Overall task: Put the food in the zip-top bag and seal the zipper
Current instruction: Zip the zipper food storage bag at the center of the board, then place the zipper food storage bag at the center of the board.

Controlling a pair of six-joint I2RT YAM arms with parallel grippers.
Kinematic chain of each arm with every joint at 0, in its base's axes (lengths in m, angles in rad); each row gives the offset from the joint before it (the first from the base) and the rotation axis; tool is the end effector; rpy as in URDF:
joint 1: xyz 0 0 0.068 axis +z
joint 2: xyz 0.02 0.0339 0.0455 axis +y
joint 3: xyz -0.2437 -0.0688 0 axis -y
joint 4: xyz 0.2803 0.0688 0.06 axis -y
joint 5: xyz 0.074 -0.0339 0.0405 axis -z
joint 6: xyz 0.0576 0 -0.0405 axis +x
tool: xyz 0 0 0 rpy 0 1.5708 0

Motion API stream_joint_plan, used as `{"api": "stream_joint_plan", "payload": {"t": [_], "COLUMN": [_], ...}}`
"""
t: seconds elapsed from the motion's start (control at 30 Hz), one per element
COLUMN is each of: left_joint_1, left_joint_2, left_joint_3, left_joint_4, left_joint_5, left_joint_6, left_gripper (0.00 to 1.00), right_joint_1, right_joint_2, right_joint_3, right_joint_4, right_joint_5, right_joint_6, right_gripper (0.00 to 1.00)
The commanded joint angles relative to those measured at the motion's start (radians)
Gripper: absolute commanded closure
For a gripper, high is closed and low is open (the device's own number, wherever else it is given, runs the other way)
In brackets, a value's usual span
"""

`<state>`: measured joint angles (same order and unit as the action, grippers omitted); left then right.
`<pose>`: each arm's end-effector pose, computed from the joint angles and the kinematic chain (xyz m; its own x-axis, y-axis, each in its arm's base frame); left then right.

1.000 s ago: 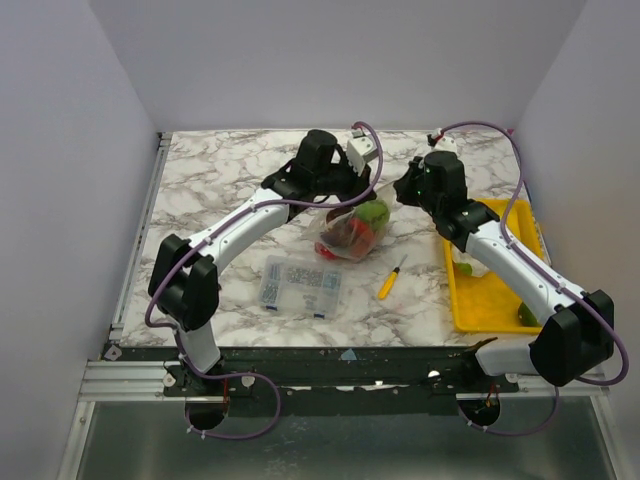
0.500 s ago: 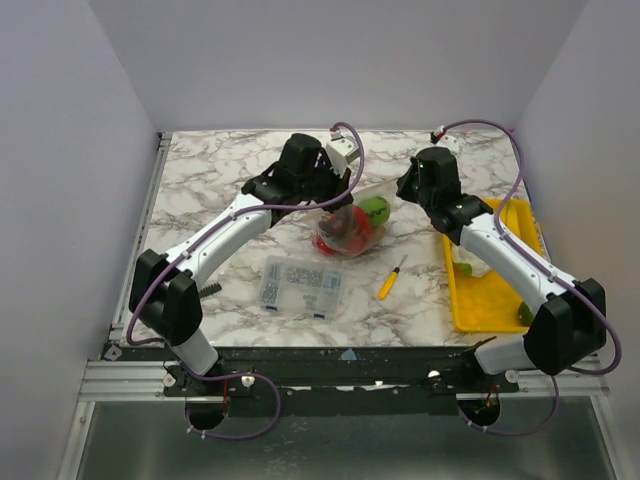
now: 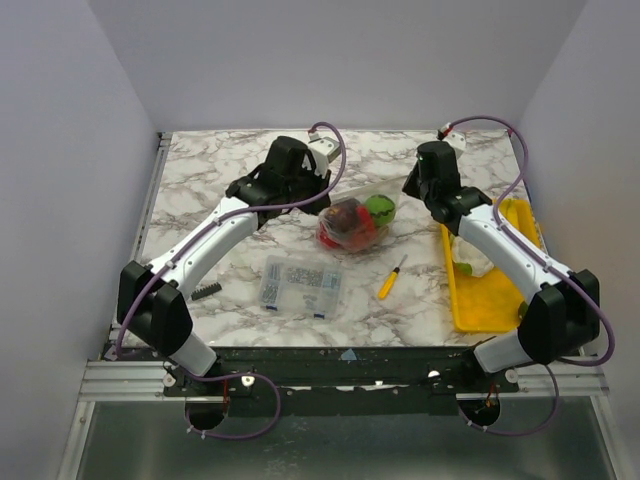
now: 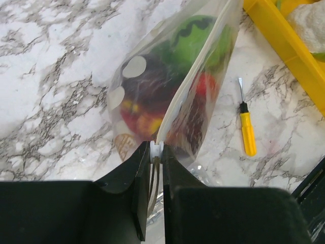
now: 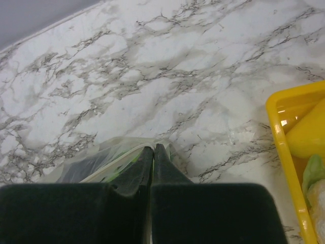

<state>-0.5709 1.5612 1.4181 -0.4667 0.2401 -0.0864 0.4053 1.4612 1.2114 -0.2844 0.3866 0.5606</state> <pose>0.3377 -0.2332 0.3022 -0.5395 0.2469 -0.8050 0.6448 0.7360 -0.2064 0.3664 0.1336 0.2797 -0.4319 0.3506 -0.8310 0.1921 0.9360 0.2950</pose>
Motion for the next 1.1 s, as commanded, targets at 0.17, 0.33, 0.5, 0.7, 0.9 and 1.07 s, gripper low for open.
{"api": "stream_joint_plan", "payload": {"t": [0.17, 0.33, 0.5, 0.7, 0.9, 1.07], "left_joint_1": [0.059, 0.075, 0.082, 0.082, 0.082, 0.081], "left_joint_2": [-0.069, -0.066, -0.089, -0.209, -0.359, -0.466], "left_joint_3": [-0.043, -0.036, -0.017, -0.049, -0.159, -0.262], "left_joint_4": [-0.132, -0.135, -0.137, -0.099, -0.045, -0.030], "left_joint_5": [-0.165, -0.166, -0.164, -0.232, -0.173, -0.116], "left_joint_6": [-0.070, -0.091, -0.106, -0.113, -0.147, -0.162], "left_gripper": [1.00, 0.96, 0.58, 0.37, 0.33, 0.32], "right_joint_1": [-0.041, -0.041, -0.040, -0.041, -0.041, -0.042], "right_joint_2": [0.036, 0.047, 0.056, 0.137, 0.216, 0.197], "right_joint_3": [0.063, 0.067, 0.058, 0.125, 0.192, 0.174], "right_joint_4": [-0.032, -0.012, 0.041, 0.031, 0.023, 0.051], "right_joint_5": [0.142, 0.112, 0.066, 0.054, 0.093, 0.022], "right_joint_6": [0.003, -0.012, -0.043, -0.025, -0.013, -0.081], "right_gripper": [1.00, 1.00, 1.00, 1.00, 1.00, 0.99]}}
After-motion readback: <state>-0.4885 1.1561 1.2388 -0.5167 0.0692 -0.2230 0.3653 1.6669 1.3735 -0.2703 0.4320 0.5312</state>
